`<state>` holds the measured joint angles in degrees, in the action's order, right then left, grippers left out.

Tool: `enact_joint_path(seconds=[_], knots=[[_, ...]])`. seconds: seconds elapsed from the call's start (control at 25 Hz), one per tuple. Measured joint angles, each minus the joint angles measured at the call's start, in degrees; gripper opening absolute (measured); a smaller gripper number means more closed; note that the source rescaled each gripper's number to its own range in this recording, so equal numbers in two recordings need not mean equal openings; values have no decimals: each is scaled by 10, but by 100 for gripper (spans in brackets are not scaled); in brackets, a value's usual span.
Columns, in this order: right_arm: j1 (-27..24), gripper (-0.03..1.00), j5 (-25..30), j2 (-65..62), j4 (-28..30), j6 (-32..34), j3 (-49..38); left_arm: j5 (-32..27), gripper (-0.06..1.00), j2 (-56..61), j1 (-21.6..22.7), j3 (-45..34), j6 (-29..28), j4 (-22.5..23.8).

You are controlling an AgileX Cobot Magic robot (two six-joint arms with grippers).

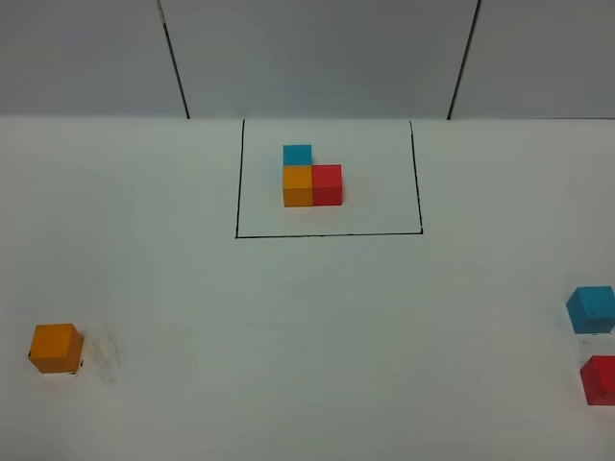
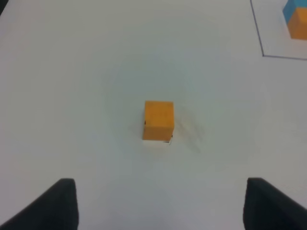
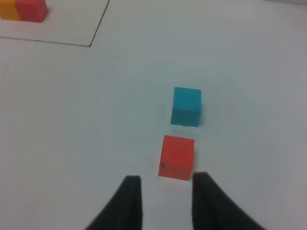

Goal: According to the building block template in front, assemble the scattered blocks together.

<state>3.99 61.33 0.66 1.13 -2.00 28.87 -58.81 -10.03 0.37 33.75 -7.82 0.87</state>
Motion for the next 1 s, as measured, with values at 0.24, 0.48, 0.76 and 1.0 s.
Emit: enact_joint_path(seconds=[0.24, 0.48, 0.76, 1.0], knots=[[0, 0, 0, 0, 0, 0, 0, 16, 55, -210, 0, 83, -1, 0], [0, 0, 0, 0, 0, 0, 0, 23, 55, -417, 0, 143, 38, 0], [0, 0, 0, 0, 0, 0, 0, 52, 55, -581, 0, 161, 41, 0], [0, 0, 0, 0, 0, 0, 0, 92, 55, -665, 0, 161, 71, -22]])
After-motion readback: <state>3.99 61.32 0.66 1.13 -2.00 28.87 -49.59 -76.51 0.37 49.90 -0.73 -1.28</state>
